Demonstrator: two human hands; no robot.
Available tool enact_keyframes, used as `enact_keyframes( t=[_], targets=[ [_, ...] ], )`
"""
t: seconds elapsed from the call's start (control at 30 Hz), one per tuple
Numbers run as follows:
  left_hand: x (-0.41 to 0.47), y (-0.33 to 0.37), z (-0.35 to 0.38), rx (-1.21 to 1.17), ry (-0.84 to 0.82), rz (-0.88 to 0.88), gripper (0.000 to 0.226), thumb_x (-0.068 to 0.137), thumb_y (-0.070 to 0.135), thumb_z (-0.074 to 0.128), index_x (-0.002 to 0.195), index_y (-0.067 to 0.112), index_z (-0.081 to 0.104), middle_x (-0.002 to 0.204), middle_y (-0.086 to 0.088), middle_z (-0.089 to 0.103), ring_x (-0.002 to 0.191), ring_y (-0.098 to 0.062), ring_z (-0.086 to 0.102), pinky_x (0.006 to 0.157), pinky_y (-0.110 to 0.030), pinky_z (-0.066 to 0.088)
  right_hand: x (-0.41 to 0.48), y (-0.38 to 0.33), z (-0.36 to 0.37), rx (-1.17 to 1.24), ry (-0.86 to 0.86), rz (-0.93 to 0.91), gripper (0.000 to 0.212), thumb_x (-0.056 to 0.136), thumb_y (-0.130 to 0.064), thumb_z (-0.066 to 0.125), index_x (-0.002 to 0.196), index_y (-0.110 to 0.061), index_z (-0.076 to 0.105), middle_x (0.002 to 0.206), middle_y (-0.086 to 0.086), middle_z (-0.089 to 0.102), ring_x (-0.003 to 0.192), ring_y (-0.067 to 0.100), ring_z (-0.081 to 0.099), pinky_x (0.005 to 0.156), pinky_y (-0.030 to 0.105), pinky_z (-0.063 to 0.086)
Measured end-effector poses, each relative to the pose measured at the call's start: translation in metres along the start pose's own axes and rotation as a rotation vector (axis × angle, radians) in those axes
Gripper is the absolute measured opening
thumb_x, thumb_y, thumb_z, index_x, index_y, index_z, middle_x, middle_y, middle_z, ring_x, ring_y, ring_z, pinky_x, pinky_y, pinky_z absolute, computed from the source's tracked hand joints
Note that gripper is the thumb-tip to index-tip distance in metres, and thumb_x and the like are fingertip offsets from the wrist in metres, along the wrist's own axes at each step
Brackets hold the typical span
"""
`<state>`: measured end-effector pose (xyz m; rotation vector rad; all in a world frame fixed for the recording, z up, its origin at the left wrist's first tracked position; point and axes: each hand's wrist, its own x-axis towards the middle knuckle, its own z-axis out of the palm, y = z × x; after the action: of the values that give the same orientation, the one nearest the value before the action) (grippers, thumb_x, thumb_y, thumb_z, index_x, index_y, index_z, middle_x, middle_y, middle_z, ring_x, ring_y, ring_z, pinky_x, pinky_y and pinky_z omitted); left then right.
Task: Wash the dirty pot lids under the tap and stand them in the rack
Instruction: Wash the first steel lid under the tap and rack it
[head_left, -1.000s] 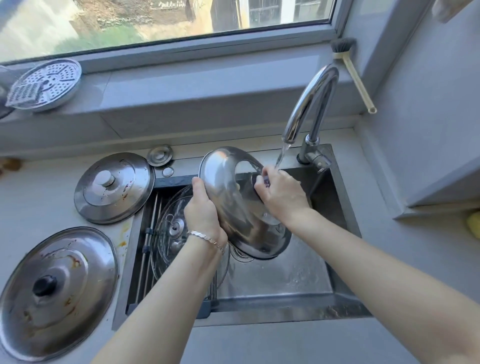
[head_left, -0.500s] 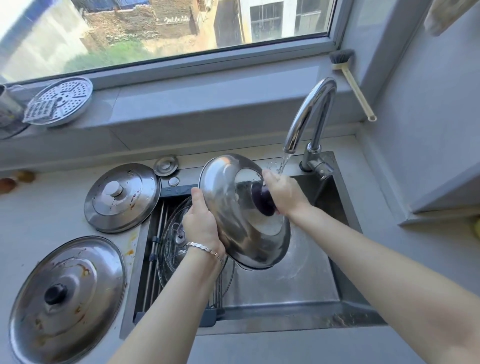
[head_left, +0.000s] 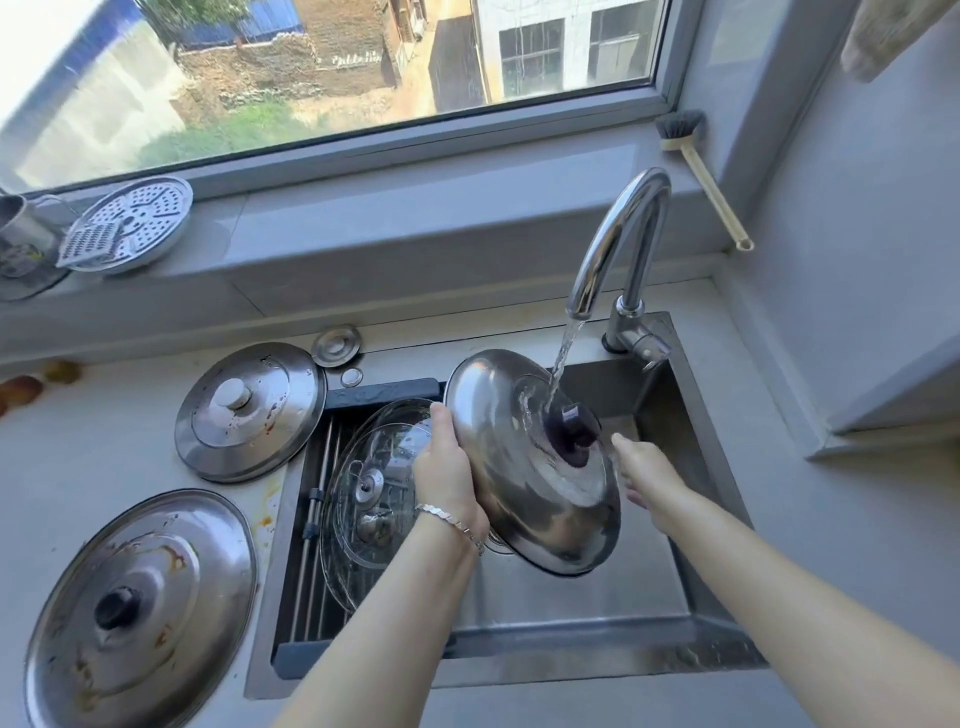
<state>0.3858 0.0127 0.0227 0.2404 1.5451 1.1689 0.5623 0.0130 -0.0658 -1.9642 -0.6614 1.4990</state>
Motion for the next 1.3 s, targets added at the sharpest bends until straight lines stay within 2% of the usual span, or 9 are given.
enact_keyframes(
  t=[0.13,0.33,0.57,0.67,0.77,0.87,1.03,1.13,1.3],
  targets=[
    [0.006,-0.015,-0.001,-0.114,-0.14,-0.136,0.054,0.089,0.056,0.042,0.099,0.01,0.068,0.083,-0.007,0.074,0.072,-0.017,0.071,0.062,-0.026,0.058,-0.002,0.014,-0.013,0.457,-0.12,0.248,0.049,0.086,-0.058,0.048,0.11,-0.02,0.066,0.108,0.007,0.069,0.102,0.026,0.064,0.091,0.039,0.051],
    [0.007,-0.043,-0.016,-0.001,-0.192,-0.315,0.055,0.097,0.048,0.028,0.125,0.007,0.052,0.125,-0.011,0.058,0.111,-0.026,0.055,0.081,-0.034,0.047,-0.016,-0.03,-0.043,0.229,0.325,-0.164,0.037,0.089,-0.04,0.056,0.091,-0.004,0.065,0.104,0.017,0.067,0.086,0.017,0.056,0.074,0.029,0.046],
    [0.003,-0.048,-0.018,-0.103,-0.252,-0.511,0.048,0.09,0.06,0.034,0.105,0.016,0.049,0.138,-0.013,0.044,0.126,-0.034,0.044,0.101,-0.052,0.036,-0.018,-0.054,-0.051,-0.049,0.227,-0.618,0.026,0.092,-0.032,0.055,0.107,-0.014,0.065,0.101,-0.001,0.067,0.098,0.015,0.061,0.086,0.026,0.048],
    [0.005,-0.043,-0.026,-0.13,-0.269,-0.394,0.042,0.091,0.056,0.036,0.092,0.018,0.054,0.115,-0.01,0.058,0.121,-0.031,0.048,0.097,-0.049,0.041,-0.015,-0.042,-0.05,0.038,0.178,-0.583,0.027,0.095,-0.029,0.049,0.113,-0.013,0.062,0.105,-0.002,0.062,0.099,0.011,0.056,0.078,0.007,0.043],
    [0.005,-0.037,-0.038,-0.115,-0.375,-0.273,0.044,0.095,0.045,0.035,0.11,0.011,0.06,0.099,-0.007,0.071,0.102,-0.025,0.06,0.088,-0.041,0.048,-0.001,-0.012,-0.044,0.032,0.099,-0.292,0.035,0.097,-0.042,0.038,0.11,-0.019,0.061,0.108,0.001,0.06,0.1,0.017,0.055,0.085,0.025,0.043],
    [0.004,-0.038,-0.042,-0.041,-0.355,-0.119,0.044,0.095,0.03,0.045,0.123,-0.003,0.05,0.116,-0.02,0.064,0.1,-0.027,0.063,0.09,-0.04,0.049,-0.002,0.008,-0.033,0.29,-0.101,0.161,0.037,0.097,-0.047,0.033,0.09,-0.021,0.058,0.092,0.006,0.062,0.081,0.022,0.058,0.066,0.031,0.045],
    [-0.017,-0.041,-0.029,0.395,-0.401,0.156,0.027,0.078,0.027,0.069,0.075,0.008,0.05,0.073,-0.009,0.061,0.073,-0.021,0.057,0.067,-0.033,0.047,-0.003,0.005,-0.056,0.336,-0.279,0.395,0.073,0.086,-0.071,0.025,0.119,-0.008,0.041,0.126,0.029,0.048,0.115,0.046,0.049,0.086,0.052,0.044],
    [-0.025,-0.047,-0.021,0.722,-0.533,0.427,0.044,0.054,0.052,0.066,0.063,0.018,0.039,0.063,0.0,0.043,0.061,-0.015,0.04,0.059,-0.03,0.035,-0.01,-0.017,-0.086,0.39,-0.353,0.453,0.085,0.084,-0.073,0.028,0.111,0.006,0.046,0.108,0.032,0.061,0.096,0.045,0.062,0.075,0.048,0.055],
    [-0.029,-0.055,-0.018,1.049,-0.66,1.009,0.04,0.064,0.054,0.058,0.064,0.015,0.05,0.07,0.007,0.051,0.076,-0.005,0.045,0.089,-0.021,0.027,-0.018,-0.004,-0.1,0.118,-0.307,0.476,0.024,0.093,-0.022,0.052,0.104,-0.001,0.054,0.065,0.018,0.069,0.051,0.026,0.067,0.047,0.034,0.057]
  ],
)
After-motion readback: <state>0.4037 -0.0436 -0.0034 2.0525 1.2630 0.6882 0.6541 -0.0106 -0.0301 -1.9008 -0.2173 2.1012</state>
